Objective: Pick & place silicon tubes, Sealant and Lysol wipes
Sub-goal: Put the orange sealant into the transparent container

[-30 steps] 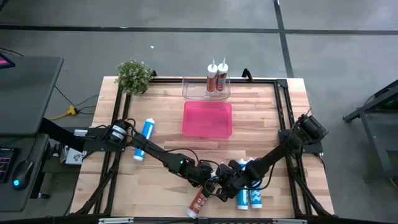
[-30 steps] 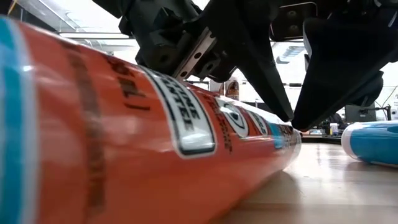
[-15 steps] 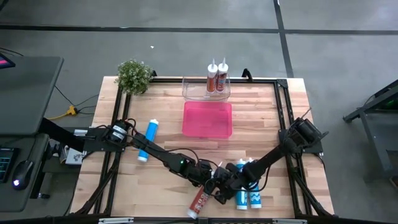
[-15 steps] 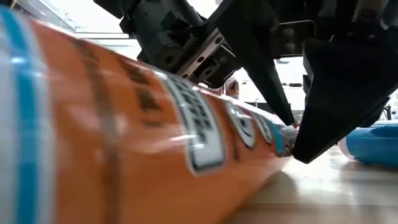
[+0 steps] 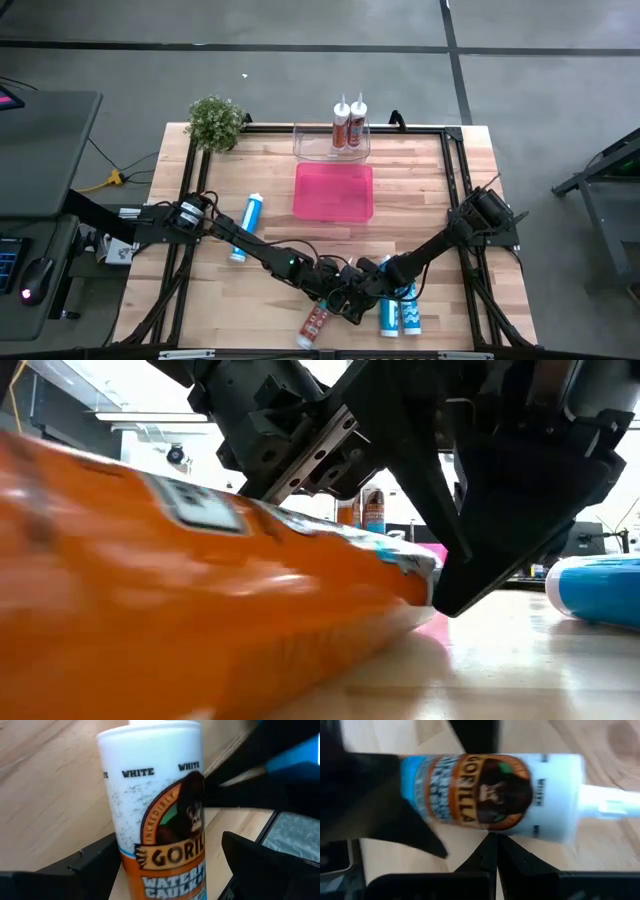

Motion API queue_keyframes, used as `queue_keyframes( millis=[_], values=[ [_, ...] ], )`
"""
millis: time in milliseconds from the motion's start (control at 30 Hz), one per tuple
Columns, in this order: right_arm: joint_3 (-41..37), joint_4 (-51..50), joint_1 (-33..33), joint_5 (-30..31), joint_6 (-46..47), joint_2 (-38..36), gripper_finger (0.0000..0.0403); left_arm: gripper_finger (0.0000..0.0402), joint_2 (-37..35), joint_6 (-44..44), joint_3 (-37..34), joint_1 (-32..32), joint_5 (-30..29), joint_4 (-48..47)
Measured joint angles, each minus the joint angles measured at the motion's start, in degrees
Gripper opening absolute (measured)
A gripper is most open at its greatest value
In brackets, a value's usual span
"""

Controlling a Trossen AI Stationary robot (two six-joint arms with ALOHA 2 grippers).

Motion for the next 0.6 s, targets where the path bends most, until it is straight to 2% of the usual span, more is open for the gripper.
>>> queue_keyframes(
  millis=[167,500,600],
  values=[
    [0.0,3.1,-0.3,-2.5,-5.7,0.0,0.0,0.0334,0.5,1.2,0.0,0.0,1.1,0.0],
    [0.0,1.8,-1.5,-4.1,-8.9,0.0,0.0,0.0334,2.3,1.2,0.0,-0.2,2.2,-1.2],
    [0.0,1.9,-1.6,-4.3,-9.1,0.0,0.0,0.0332,2.4,3.7,0.0,-0.3,2.2,-2.2]
  ],
)
